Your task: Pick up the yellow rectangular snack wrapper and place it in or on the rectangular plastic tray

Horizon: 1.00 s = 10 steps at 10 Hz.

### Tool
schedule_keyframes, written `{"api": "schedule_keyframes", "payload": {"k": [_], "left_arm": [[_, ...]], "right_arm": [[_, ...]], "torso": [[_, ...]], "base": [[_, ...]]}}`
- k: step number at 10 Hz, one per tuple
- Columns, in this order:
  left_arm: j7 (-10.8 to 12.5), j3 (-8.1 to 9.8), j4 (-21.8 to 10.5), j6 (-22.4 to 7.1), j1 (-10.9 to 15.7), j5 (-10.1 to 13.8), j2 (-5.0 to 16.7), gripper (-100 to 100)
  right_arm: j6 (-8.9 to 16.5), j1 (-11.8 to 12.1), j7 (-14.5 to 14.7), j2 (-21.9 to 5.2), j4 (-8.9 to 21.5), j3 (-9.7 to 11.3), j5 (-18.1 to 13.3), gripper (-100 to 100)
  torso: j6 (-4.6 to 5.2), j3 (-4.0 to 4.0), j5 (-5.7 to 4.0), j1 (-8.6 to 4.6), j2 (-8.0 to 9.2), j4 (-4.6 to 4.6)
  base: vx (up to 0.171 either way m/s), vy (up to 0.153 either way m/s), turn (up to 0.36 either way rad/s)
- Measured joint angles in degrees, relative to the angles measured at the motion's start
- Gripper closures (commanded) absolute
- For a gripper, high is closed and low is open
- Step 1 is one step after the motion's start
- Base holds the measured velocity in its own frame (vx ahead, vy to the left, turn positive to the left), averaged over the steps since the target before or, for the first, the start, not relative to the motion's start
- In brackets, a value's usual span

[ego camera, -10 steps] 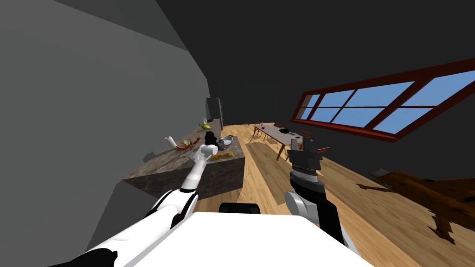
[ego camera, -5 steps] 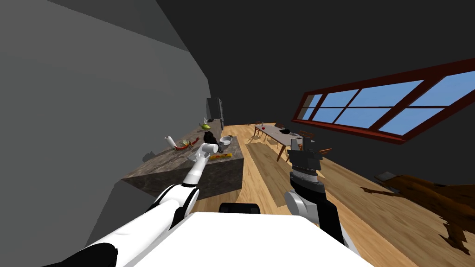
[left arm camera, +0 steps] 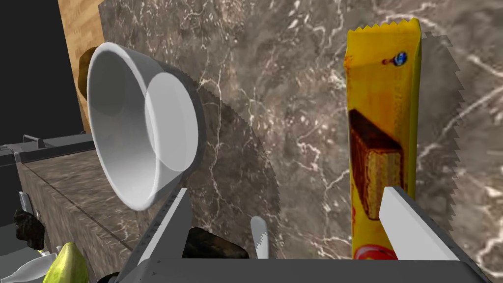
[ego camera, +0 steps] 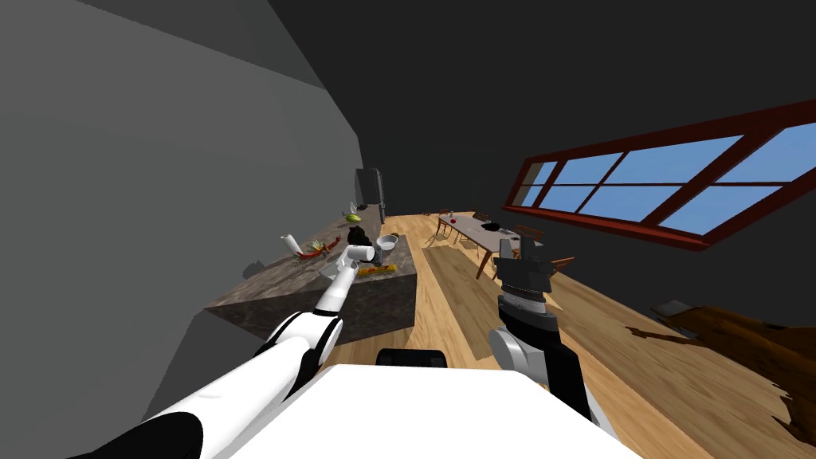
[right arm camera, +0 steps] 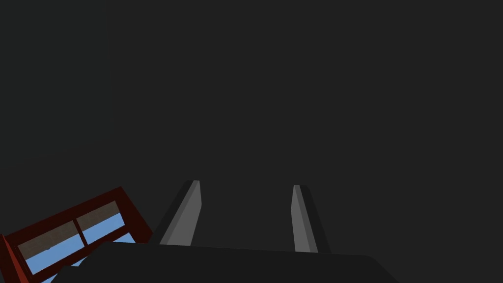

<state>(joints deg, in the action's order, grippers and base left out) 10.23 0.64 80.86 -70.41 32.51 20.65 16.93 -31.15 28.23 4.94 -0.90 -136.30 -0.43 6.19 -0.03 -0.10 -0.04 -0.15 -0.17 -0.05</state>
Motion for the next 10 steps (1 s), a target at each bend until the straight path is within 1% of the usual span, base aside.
{"api": "schedule_keyframes", "payload": {"k": [2, 5, 6, 7, 8, 10], "left_arm": [[-0.08, 0.05, -2.26, -3.03, 0.93, 0.0, 0.32, -100], [-0.67, 0.47, -6.52, -6.99, 2.66, 0.46, 1.26, -100], [-1.0, 0.64, -8.61, -8.28, 3.38, 0.61, 1.69, -100], [-1.05, 0.68, -9.32, -9.51, 3.68, 0.62, 1.87, -100], [-1.26, 0.89, -9.86, -11.22, 3.4, 0.83, 2.43, -100], [-1.43, 0.98, -12.66, -13.61, 4.7, 0.81, 2.95, -100]], "right_arm": [[0.0, 0.0, 0.0, 0.0, 0.0, 0.0, 0.0, 0], [0.0, 0.0, 0.0, 0.0, 0.0, 0.0, 0.0, 0], [0.0, 0.0, 0.0, 0.0, 0.0, 0.0, 0.0, 0], [0.0, 0.0, 0.0, 0.0, 0.0, 0.0, 0.0, 0], [0.0, 0.0, 0.0, 0.0, 0.0, 0.0, 0.0, 0], [0.0, 0.0, 0.0, 0.0, 0.0, 0.0, 0.0, 0]], "torso": [[0.0, 0.0, -0.01, -0.03, 0.0, 0.0], [0.0, 0.0, 0.01, 0.05, 0.0, -0.01], [0.0, -0.03, 0.01, 0.03, -0.05, -0.01], [0.0, -0.02, 0.01, 0.05, -0.02, -0.01], [-0.01, -0.02, 0.01, 0.05, -0.03, -0.01], [0.0, -0.03, 0.01, 0.08, -0.04, -0.01]], "base": [[0.037, -0.054, 0.024], [0.046, -0.045, 0.019], [0.043, -0.041, 0.02], [0.052, -0.044, 0.025], [0.044, -0.037, 0.018], [0.062, -0.043, 0.021]]}}
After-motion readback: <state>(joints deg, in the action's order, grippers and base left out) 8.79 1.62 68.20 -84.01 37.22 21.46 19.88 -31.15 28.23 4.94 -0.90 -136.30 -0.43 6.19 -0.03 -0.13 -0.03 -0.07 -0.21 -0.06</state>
